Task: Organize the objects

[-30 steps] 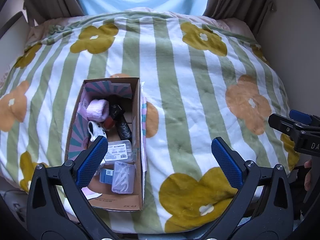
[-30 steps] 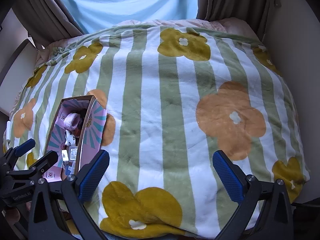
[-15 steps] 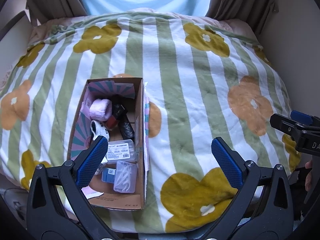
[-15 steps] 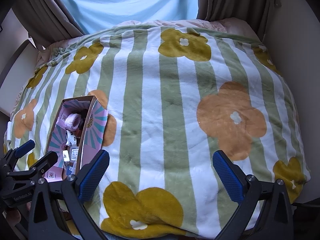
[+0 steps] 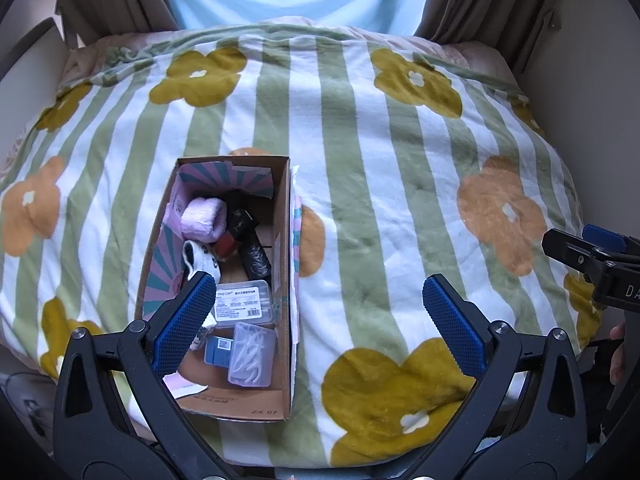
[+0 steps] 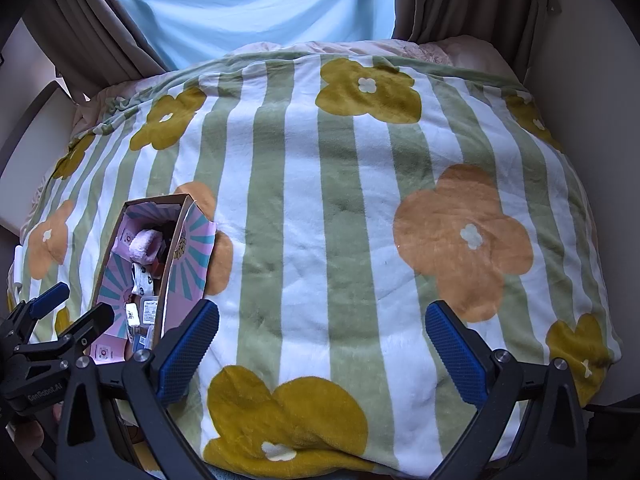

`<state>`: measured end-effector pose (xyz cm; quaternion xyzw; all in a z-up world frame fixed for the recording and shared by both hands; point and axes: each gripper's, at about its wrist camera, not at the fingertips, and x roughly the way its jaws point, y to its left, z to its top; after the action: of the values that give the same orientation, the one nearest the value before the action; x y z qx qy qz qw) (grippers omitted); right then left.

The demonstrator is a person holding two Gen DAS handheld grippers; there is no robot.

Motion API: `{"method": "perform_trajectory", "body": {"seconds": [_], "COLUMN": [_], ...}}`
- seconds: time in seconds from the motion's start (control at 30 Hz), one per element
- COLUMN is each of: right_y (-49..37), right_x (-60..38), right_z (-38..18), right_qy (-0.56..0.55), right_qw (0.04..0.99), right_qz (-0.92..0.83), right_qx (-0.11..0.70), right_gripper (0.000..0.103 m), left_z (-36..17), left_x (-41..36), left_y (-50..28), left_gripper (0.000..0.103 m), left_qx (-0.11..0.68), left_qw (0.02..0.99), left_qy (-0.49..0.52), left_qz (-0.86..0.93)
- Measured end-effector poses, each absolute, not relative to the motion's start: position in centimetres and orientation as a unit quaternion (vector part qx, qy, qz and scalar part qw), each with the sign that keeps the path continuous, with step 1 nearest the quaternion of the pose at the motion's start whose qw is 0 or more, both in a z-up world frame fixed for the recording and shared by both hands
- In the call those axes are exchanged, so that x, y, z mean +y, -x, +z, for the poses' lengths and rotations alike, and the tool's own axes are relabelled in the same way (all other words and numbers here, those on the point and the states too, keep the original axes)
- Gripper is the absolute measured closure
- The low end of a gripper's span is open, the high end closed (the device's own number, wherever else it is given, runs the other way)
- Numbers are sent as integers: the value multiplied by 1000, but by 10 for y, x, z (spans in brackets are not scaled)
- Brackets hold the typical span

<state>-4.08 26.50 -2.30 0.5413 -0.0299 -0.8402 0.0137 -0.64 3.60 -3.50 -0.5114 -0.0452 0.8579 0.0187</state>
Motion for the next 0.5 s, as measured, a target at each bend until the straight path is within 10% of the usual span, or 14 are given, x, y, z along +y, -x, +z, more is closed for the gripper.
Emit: {"method": "perform_trajectory", "body": {"seconds": [0.5], "right_y": [41], "right_x": [266], "right_z": [-23], "right_qy": [-541], "right_qw": [15], "right_qz": [-840], "right_qx": [-29], "right_gripper": [0], "left_z": [-37], "left_x": [43], "left_y": [11], "left_gripper": [0], "left_qx": [-38], "left_qw": [15], "left_qy": [511], "left_qz": [858]}}
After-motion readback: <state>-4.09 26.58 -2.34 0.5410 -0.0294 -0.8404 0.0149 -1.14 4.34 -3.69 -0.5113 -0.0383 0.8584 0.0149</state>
